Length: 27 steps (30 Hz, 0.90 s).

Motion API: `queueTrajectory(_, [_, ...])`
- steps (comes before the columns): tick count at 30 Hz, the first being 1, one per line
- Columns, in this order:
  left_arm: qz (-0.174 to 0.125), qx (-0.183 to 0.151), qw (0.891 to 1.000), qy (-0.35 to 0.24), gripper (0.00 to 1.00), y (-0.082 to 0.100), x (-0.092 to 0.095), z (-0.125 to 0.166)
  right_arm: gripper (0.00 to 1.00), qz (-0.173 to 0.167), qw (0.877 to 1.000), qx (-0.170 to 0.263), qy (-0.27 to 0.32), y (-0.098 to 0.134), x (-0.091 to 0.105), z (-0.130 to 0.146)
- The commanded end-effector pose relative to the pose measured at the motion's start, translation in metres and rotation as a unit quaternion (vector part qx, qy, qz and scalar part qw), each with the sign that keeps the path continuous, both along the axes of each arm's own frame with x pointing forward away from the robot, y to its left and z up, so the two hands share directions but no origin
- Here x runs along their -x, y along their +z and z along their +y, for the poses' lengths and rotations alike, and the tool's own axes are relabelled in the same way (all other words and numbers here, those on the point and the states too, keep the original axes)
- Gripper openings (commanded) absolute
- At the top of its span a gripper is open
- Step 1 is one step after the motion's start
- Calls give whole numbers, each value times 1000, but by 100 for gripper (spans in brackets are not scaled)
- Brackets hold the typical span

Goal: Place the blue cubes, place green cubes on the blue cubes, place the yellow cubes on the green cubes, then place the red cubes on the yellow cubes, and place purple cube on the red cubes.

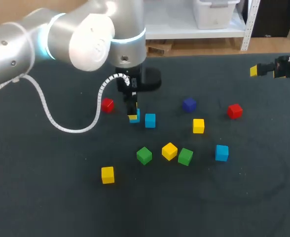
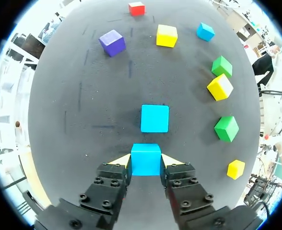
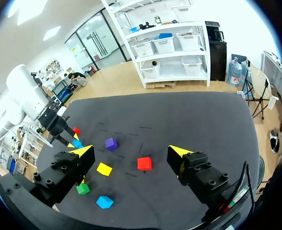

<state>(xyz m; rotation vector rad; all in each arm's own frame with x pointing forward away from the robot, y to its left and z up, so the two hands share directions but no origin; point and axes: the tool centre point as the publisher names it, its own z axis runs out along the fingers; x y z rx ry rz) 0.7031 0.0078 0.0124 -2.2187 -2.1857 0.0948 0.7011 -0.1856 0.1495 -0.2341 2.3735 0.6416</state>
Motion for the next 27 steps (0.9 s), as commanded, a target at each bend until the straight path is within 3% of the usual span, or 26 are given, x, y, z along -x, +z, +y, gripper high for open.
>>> queueTrajectory(1, [2,-1,1000,2,0,-1,2,-1,100,0,1000,1,-1,0,0,1])
queueTrajectory(27, [9,0,1000,5,0,-9,7,-1,100,0,1000,1,-1,0,0,1])
